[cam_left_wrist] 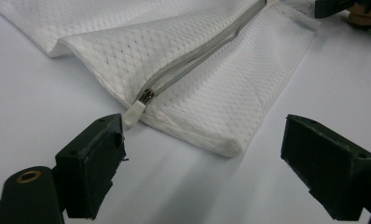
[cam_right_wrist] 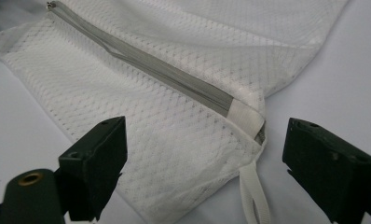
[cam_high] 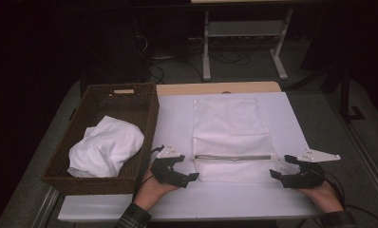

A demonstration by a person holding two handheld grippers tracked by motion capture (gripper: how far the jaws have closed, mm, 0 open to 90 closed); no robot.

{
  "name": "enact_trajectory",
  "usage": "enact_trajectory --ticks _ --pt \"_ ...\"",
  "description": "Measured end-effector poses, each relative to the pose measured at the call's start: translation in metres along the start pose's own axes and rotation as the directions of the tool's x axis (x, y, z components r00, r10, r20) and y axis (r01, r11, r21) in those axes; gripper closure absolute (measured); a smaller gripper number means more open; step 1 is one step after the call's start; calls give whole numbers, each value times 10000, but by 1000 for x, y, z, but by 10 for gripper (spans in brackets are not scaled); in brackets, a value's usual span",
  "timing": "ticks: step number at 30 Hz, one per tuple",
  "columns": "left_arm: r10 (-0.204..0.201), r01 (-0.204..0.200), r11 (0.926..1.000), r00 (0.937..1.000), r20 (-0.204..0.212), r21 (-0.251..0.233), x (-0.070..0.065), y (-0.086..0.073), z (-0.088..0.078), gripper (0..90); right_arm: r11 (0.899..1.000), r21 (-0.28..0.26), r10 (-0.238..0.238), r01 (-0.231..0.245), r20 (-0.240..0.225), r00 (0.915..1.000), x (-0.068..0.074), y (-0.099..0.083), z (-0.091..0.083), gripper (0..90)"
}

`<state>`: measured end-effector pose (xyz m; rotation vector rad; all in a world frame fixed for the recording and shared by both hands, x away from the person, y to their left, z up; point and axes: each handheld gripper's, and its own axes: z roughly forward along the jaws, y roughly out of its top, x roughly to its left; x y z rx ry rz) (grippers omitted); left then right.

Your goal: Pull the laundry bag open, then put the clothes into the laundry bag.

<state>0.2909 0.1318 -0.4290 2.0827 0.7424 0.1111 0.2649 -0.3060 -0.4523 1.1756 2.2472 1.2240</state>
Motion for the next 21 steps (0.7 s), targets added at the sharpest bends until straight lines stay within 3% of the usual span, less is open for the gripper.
enact_trajectory --ticks 6,21 --pt "-58 59 9999 9999 -117 88 -1 6 -5 130 10000 -74 17 -17 4 10000 -1 0 0 132" --pt "-151 150 9997 9999 54 206 -2 21 -10 130 9999 -122 -110 110 -35 9999 -2 2 0 131"
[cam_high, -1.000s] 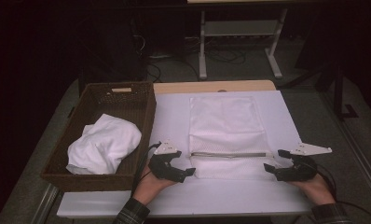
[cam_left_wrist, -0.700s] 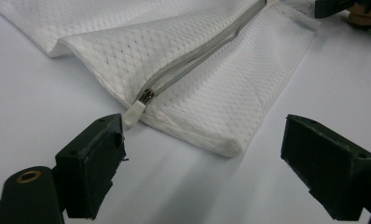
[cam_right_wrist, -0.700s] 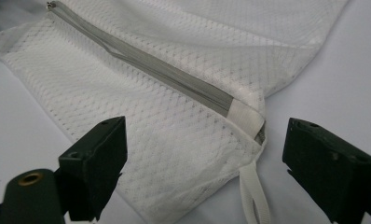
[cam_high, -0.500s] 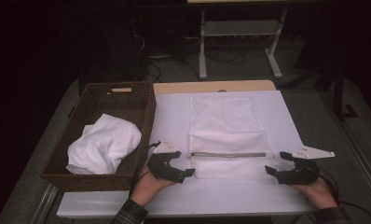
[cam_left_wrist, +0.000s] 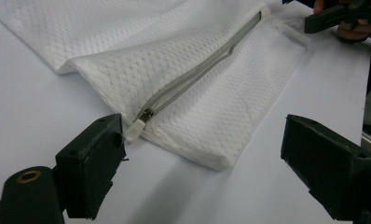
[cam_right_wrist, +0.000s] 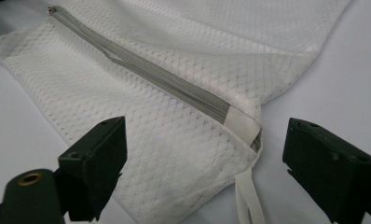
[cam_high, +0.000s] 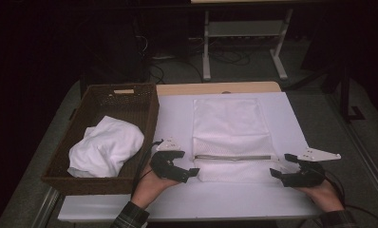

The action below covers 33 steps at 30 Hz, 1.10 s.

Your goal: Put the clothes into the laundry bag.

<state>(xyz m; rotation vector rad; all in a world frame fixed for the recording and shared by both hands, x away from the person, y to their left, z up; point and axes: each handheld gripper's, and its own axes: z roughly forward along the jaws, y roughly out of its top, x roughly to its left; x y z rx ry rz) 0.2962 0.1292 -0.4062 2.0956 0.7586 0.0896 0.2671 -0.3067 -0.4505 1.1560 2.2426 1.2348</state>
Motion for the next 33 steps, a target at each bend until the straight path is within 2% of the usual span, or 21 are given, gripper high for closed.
enact_trajectory --ticks 11,15,22,25,27,33 --pt "-78 80 9997 9999 -93 213 0 16 -5 132 10000 -49 -24 24 21 10000 -1 1 -1 131" --pt "-244 241 9995 9995 179 183 1 21 -7 131 9999 -103 -9 9 47 10000 -1 1 -1 131" --pt "-61 55 9997 9997 241 227 2 33 -11 130 9999 -144 -8 9 94 10000 -1 2 -2 132" --pt "-113 105 9998 9988 471 166 3 36 -13 128 9999 -155 -2 4 94 10000 -2 2 -2 132" --pt "9 -19 9999 9983 583 164 3 40 -14 126 9998 -174 13 -12 89 10000 -2 2 -3 132" --pt "193 -197 9998 9978 638 54 8 50 -20 126 9999 -162 5 -4 88 10000 -2 2 -2 132"
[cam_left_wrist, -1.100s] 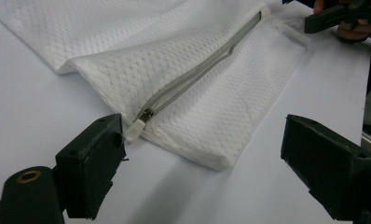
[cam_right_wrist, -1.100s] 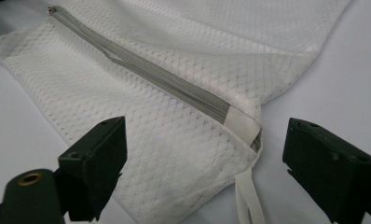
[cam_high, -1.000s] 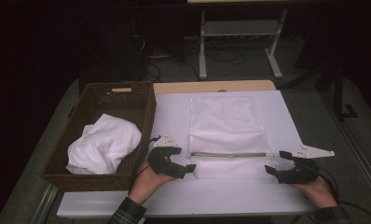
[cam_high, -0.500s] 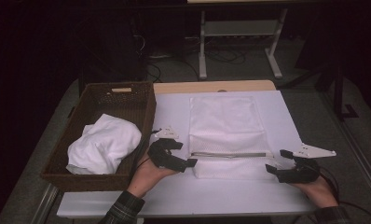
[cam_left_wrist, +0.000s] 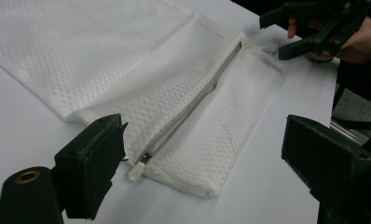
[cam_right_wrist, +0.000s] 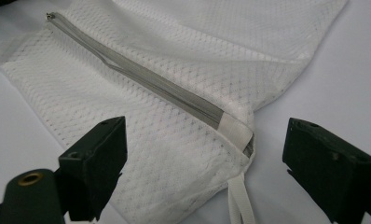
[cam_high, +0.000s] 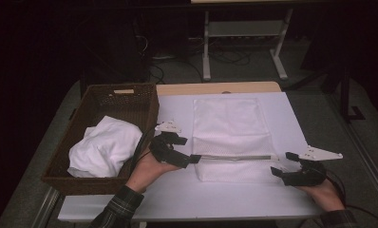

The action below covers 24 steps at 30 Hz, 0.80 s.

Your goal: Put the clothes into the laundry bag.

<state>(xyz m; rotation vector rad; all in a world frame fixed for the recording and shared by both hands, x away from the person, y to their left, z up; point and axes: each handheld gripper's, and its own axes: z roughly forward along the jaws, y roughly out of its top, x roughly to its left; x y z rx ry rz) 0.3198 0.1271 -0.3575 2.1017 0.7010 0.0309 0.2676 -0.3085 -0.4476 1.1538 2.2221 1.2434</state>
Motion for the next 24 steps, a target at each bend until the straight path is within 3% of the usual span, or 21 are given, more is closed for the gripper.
enact_trajectory --ticks 9,24 --pt "151 -151 9999 9999 -7 -5 10 8 -15 126 10000 -31 16 -16 9 10000 -1 0 -1 132" --pt "413 -408 9991 9976 -551 106 26 15 -41 111 10000 -66 -17 17 -22 10000 -1 0 0 133"
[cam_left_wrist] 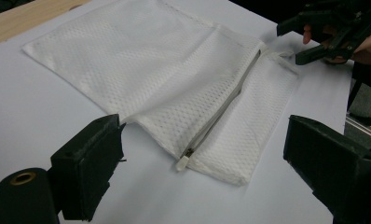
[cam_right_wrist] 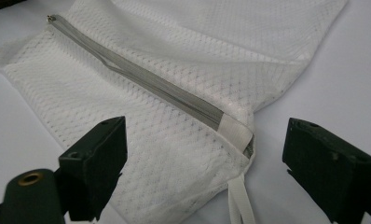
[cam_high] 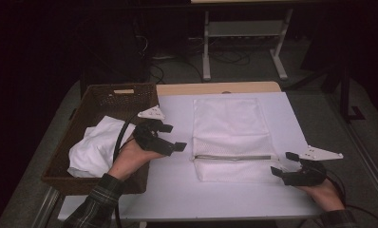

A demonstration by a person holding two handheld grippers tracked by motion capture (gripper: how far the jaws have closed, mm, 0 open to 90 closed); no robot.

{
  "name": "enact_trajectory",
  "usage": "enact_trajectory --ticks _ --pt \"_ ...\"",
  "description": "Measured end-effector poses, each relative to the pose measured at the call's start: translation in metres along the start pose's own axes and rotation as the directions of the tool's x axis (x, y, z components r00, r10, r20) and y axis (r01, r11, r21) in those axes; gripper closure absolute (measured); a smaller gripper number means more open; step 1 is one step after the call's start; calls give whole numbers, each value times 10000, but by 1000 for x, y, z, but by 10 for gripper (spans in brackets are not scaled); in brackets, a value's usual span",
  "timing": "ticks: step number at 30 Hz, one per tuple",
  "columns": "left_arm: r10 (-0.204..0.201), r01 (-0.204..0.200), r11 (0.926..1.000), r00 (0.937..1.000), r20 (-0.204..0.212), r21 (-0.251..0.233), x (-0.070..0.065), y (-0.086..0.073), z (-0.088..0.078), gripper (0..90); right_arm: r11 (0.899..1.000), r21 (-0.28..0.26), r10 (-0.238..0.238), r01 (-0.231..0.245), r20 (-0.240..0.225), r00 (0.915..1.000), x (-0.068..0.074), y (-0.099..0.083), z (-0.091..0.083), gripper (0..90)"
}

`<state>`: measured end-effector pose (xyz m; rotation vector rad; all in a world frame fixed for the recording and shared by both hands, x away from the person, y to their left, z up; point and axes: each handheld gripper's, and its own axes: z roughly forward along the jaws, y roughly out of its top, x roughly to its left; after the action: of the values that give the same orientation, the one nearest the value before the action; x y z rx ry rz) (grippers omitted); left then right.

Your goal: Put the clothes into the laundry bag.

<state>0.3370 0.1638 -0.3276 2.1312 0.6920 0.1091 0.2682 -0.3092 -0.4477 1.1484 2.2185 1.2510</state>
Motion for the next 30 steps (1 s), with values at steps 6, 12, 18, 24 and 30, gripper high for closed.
enact_trajectory --ticks 6,12,18,24,30 --pt "41 -42 10000 9997 -220 -55 6 -2 -8 105 10000 -8 -6 6 6 10000 0 0 0 133" --pt "81 -81 10000 9988 -477 10 13 -4 -17 96 10000 -3 -1 1 18 10000 0 0 0 132" --pt "52 -50 10000 9972 -750 18 20 -5 -29 95 10000 8 14 -14 17 10000 0 0 0 133" --pt "-26 35 10000 9943 -1063 81 29 -9 -42 95 10000 5 33 -33 23 10000 0 0 0 134" --pt "-200 216 9997 9914 -1293 110 39 -14 -53 95 10000 20 35 -35 15 10000 0 0 1 134"
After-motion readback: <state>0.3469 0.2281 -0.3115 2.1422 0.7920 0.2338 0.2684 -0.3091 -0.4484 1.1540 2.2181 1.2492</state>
